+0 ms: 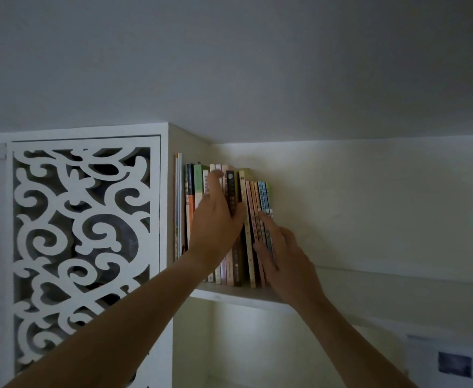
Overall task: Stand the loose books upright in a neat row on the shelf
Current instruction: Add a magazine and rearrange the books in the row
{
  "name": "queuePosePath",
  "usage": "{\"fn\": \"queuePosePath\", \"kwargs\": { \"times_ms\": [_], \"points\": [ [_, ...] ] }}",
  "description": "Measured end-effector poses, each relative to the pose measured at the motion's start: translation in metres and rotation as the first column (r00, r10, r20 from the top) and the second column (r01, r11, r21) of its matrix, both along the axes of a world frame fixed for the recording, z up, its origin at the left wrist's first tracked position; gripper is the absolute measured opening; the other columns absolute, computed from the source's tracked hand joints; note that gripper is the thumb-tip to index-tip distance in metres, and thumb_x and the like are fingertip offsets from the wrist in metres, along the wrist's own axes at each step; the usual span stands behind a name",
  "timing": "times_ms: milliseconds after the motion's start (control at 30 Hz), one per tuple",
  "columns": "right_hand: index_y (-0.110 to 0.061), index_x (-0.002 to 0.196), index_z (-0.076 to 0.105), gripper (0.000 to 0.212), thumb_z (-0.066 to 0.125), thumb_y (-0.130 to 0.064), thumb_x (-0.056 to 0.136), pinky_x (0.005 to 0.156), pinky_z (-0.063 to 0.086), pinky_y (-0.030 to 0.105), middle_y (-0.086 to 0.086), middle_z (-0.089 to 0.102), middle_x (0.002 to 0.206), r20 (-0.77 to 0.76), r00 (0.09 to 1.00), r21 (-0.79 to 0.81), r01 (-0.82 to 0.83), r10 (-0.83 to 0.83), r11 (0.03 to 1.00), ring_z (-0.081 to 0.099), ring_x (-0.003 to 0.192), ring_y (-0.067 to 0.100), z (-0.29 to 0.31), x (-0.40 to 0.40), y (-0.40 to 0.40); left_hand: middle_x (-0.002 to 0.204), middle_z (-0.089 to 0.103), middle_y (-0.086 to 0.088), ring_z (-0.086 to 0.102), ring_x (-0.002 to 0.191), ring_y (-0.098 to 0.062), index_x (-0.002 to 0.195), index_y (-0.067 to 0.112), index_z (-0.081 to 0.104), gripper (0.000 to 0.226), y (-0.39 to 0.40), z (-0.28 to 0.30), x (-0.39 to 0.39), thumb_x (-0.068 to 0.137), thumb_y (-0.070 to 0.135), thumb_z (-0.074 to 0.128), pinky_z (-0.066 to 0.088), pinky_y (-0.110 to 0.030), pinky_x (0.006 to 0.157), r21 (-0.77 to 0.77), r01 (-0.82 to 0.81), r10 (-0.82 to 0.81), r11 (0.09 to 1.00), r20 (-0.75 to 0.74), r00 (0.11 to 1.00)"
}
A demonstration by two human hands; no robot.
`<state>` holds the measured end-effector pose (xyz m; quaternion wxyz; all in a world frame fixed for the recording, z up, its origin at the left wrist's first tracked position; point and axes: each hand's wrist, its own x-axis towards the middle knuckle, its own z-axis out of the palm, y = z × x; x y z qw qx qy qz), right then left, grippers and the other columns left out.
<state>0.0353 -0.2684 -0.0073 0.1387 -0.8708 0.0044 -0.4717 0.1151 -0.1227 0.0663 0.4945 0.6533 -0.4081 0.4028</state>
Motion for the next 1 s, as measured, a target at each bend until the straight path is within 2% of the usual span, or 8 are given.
{"fn": "queuePosePath", "kwargs": {
  "times_ms": [133,233,333,433,533,667,867,1000],
  "points": [
    [-0.057,0.153,-0.005,0.068,0.04,-0.056,0.102,0.086,0.057,0.039,0.001,0.045,0.142,0.012,1.0,0.027,0.025,-0.025,0.999,0.062,0.115,0.02,-0.001,0.004,-0.004,0.08,0.06,0.004,0.058,0.063,-0.007,0.098,0.017,0.049,0.01,0.0,-0.005,-0.012,0.1,0.014,0.058,0.042,-0.014,0.052,0.066,-0.151,0.153,0.986,-0.033,0.988],
    [-0.048,0.156,-0.005,0.072,0.043,-0.049,0.103,0.082,0.059,0.036,0.004,0.05,0.137,0.038,0.997,0.048,0.066,-0.068,0.997,0.064,0.107,0.019,-0.002,0.008,-0.004,0.082,0.061,0.0,0.059,0.065,-0.012,0.094,0.015,0.058,0.007,0.005,0.005,-0.02,0.099,0.011,0.058,0.052,-0.027,0.056,-0.022,-0.265,0.266,0.964,0.117,0.957],
    [-0.047,0.154,-0.011,0.09,0.058,-0.049,0.097,0.082,0.059,0.039,0.005,0.05,0.135,0.015,0.994,0.057,0.107,-0.108,0.993,0.065,0.107,0.023,-0.002,0.009,-0.004,0.094,0.065,-0.002,0.063,0.071,-0.012,0.12,0.018,0.055,0.02,0.002,0.006,-0.022,0.101,0.015,0.054,0.045,-0.019,0.055,0.059,-0.26,0.254,0.964,0.09,0.963],
    [-0.047,0.154,-0.015,0.099,0.064,-0.047,0.094,0.08,0.058,0.038,0.005,0.05,0.133,-0.012,0.993,0.052,0.115,-0.115,0.992,0.066,0.104,0.023,-0.004,0.009,-0.004,0.13,0.06,-0.013,0.069,0.086,-0.018,0.157,0.025,0.027,0.057,0.0,-0.001,-0.018,0.106,0.036,0.049,0.036,-0.01,0.057,0.159,-0.253,0.241,0.954,0.095,0.966],
    [-0.042,0.156,-0.011,0.093,0.061,-0.039,0.096,0.078,0.06,0.032,0.005,0.053,0.13,0.02,0.992,0.041,0.124,-0.125,0.991,0.066,0.098,0.019,-0.007,0.011,-0.006,0.147,0.048,-0.018,0.069,0.107,-0.025,0.164,0.027,0.006,0.076,0.003,0.002,-0.012,0.105,0.043,0.051,0.044,-0.017,0.069,0.217,-0.292,0.287,0.932,0.053,0.956],
    [-0.04,0.154,-0.008,0.088,0.06,-0.039,0.098,0.074,0.058,0.025,0.005,0.053,0.127,0.039,0.988,0.004,0.15,-0.15,0.989,0.066,0.093,0.016,-0.01,0.011,-0.006,0.147,0.047,-0.018,0.066,0.114,-0.028,0.164,0.034,-0.001,0.086,0.008,0.009,-0.01,0.102,0.046,0.057,0.056,-0.035,0.084,0.313,-0.322,0.312,0.894,0.082,0.947],
    [-0.036,0.159,-0.002,0.084,0.058,-0.041,0.099,0.07,0.047,0.015,0.001,0.053,0.127,0.009,0.985,-0.021,0.174,-0.174,0.985,0.065,0.092,0.011,-0.009,0.009,-0.004,0.138,0.049,-0.014,0.066,0.111,-0.029,0.157,0.033,0.024,0.08,0.007,0.014,-0.02,0.094,0.046,0.071,0.055,-0.032,0.081,0.258,-0.299,0.297,0.919,0.047,0.954],
    [-0.043,0.155,-0.018,0.095,0.058,-0.037,0.099,0.07,0.054,0.024,0.004,0.053,0.123,0.018,0.989,-0.019,0.148,-0.148,0.989,0.063,0.086,0.013,-0.009,0.008,-0.004,0.134,0.046,-0.011,0.054,0.095,-0.019,0.141,0.025,0.034,0.078,0.001,0.019,-0.02,0.083,0.038,0.085,0.051,-0.027,0.078,0.169,-0.18,0.186,0.969,-0.019,0.982]
  ]
}}
